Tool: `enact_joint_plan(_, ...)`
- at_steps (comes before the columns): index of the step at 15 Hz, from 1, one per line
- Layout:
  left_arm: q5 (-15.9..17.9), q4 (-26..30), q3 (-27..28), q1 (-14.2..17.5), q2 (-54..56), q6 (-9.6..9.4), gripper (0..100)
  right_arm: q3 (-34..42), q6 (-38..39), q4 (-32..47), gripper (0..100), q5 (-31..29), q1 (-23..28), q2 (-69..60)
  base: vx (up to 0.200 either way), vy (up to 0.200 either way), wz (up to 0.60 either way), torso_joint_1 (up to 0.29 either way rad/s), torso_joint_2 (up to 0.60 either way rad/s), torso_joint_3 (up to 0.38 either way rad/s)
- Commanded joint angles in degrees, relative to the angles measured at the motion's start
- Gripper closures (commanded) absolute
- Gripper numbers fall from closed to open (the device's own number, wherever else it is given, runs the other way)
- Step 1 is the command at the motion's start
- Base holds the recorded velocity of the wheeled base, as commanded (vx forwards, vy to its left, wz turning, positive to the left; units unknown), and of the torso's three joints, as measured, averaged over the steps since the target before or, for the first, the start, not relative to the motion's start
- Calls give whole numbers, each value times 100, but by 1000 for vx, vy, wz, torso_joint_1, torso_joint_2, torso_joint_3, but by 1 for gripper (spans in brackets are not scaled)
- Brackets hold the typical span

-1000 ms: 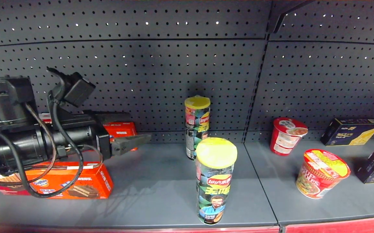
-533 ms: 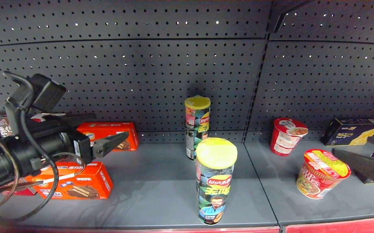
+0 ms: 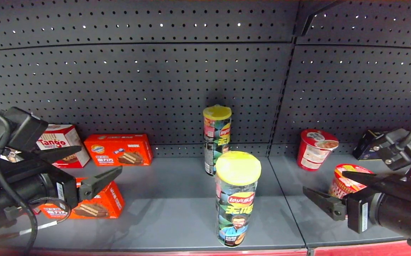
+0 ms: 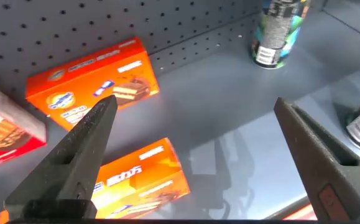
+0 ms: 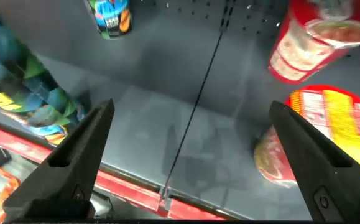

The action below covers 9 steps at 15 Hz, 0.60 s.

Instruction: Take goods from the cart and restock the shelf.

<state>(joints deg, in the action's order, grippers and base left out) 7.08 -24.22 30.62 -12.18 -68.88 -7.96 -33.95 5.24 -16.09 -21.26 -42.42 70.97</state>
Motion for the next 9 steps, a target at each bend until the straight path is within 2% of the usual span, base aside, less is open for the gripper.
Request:
enact_joint_plan(1,4,-12,-48,49,6,5,0,-33,38,-26,0,-10,-214,426,0,0,0,0,0,0)
enact_joint_plan(9,30,-12,5,31,-64,-4,0,-129,47,-34,0,-98,-539,1261,0,0,0,0,0,0)
